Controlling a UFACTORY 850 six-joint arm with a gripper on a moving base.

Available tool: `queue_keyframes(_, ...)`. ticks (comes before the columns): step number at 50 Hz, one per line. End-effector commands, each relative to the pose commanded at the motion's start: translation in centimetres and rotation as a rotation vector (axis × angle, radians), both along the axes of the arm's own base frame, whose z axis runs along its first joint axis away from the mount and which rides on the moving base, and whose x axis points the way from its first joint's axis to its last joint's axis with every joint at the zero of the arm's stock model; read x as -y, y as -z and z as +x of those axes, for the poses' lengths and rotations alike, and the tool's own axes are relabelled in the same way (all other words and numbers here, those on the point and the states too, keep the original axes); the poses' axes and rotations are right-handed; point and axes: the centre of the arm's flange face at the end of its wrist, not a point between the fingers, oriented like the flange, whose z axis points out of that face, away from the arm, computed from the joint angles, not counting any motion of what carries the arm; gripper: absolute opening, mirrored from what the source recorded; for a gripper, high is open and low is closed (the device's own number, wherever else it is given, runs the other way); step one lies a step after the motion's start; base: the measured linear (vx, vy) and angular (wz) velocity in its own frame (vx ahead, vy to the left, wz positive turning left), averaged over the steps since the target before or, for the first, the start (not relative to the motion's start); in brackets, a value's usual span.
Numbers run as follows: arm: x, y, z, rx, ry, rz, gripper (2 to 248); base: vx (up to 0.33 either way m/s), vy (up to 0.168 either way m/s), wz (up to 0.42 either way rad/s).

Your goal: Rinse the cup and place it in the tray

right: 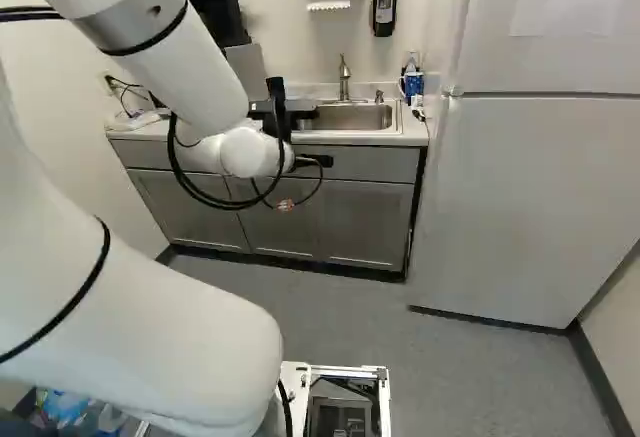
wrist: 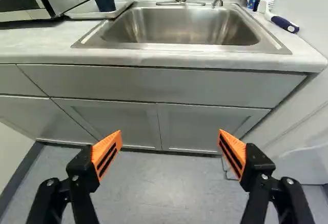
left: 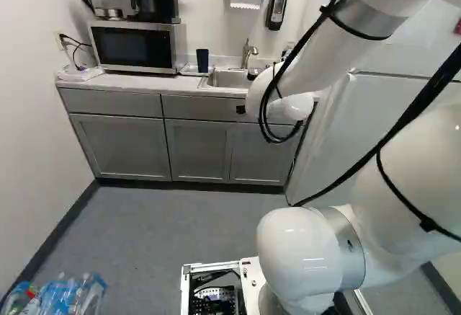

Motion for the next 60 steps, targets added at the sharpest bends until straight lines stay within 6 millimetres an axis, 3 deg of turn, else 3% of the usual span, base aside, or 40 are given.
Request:
queue_keyframes(29,-1.2,4.0,-4.6,0.096,-0.028,-0.001,247,0.0,0.0,0.0)
queue_keyframes(60,-1.8,6.2,-7.8,0.155,-0.046,0.001,247,0.0,0.0,0.0)
